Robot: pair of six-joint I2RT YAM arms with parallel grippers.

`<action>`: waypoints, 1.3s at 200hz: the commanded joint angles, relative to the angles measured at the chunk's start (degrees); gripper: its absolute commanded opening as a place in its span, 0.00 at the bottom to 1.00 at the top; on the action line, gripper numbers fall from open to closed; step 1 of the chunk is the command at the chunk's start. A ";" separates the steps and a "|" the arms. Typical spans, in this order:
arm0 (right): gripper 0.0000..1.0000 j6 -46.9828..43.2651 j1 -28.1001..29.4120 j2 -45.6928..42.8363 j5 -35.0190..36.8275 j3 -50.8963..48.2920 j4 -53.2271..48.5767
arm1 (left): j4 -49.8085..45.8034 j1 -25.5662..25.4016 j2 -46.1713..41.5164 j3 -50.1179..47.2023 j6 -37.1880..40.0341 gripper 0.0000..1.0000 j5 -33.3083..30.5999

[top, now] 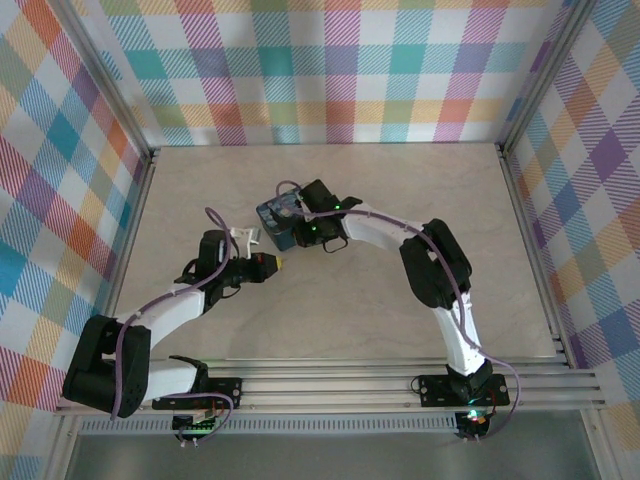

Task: Unlock a padlock with a key

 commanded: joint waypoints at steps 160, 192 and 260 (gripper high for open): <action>0.00 17.95 -1.00 -17.20 -3.49 -12.48 -1.23 | 6.52 -5.77 5.08 4.99 2.19 0.00 -4.44; 0.00 18.73 -2.19 -16.27 -6.54 -9.22 -3.10 | 12.87 -6.07 1.02 -0.74 1.70 0.00 -4.78; 0.00 19.63 -4.79 -15.84 -13.69 -6.59 -6.49 | 23.37 -8.86 -0.58 -4.96 3.10 0.00 -8.42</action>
